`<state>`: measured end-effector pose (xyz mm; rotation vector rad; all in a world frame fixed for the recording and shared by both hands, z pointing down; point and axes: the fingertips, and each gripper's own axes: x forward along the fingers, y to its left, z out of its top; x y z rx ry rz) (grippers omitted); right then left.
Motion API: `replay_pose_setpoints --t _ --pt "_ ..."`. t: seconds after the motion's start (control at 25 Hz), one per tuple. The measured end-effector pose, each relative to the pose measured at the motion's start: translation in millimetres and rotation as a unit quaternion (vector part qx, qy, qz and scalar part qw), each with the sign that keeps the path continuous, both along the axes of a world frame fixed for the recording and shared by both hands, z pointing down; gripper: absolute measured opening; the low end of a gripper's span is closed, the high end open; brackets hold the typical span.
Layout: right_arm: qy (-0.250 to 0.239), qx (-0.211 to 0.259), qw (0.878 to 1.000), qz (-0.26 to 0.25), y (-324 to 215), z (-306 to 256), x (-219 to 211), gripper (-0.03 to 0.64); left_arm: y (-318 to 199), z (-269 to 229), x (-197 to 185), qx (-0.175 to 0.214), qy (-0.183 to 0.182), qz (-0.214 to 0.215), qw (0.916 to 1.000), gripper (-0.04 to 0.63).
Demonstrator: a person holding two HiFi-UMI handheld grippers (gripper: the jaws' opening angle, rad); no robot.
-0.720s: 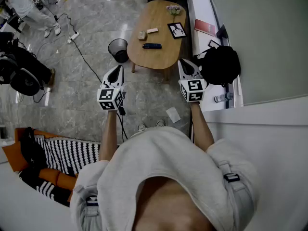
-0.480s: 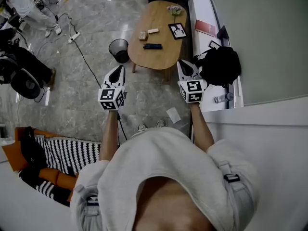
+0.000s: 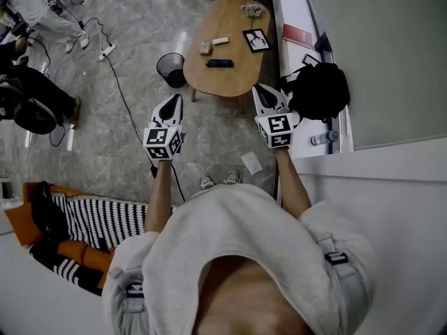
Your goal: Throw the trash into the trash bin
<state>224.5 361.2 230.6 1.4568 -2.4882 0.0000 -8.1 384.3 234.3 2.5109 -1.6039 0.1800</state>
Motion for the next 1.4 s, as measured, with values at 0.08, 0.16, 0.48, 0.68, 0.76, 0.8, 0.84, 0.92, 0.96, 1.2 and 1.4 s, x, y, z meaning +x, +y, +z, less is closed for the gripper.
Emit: replay_pose_setpoints --t 0.08,0.16,0.48,0.68,0.76,0.8,0.84,0.92,0.96,1.2,1.4 --pt "-0.004 -0.001 1.0 -0.001 -1.0 1.6 3.7 0.038 0.4 1.2 6.3 -0.002 -0.003 0.001 1.0 0.02" --pt "-0.009 -0.003 1.0 -0.003 -2.8 2.8 6.5 0.038 -0.3 2.7 11.1 -0.004 -0.004 0.0 1.0 0.02" --pt "-0.023 0.001 1.0 -0.02 -19.2 6.8 20.5 0.038 -7.1 5.5 30.4 -0.003 -0.011 -0.017 0.9998 0.02" --pt "-0.026 -0.001 0.999 -0.029 -31.8 7.5 19.5 0.038 -16.9 6.9 32.0 -0.006 -0.013 -0.022 0.9997 0.02" --pt "-0.026 -0.004 0.999 -0.031 -37.8 9.5 21.3 0.038 -22.5 8.3 34.9 -0.007 -0.014 -0.022 0.9996 0.02" --pt "-0.026 -0.005 0.999 -0.032 -41.4 11.1 22.1 0.038 -26.1 9.5 36.5 -0.007 -0.014 -0.021 0.9997 0.02" --pt "-0.026 -0.006 0.999 -0.032 -45.6 12.7 22.8 0.038 -30.1 10.9 37.7 -0.007 -0.014 -0.02 0.9997 0.02" --pt "-0.026 -0.008 0.999 -0.03 -54.4 16.0 22.8 0.038 -39.2 14.3 38.5 -0.009 -0.014 -0.018 0.9997 0.02" --pt "-0.026 -0.01 0.999 -0.029 -58.8 17.5 21.9 0.038 -44.1 16.1 38.1 -0.01 -0.013 -0.017 0.9997 0.02" --pt "-0.019 -0.017 0.999 -0.024 -95.0 25.7 5.5 0.038 -89.5 27.8 28.8 -0.014 -0.002 -0.003 0.9999 0.02" --pt "-0.011 -0.024 1.0 -0.015 -138.8 32.5 -18.0 0.038 -146.5 38.1 15.1 -0.016 0.011 0.016 0.9997 0.02"
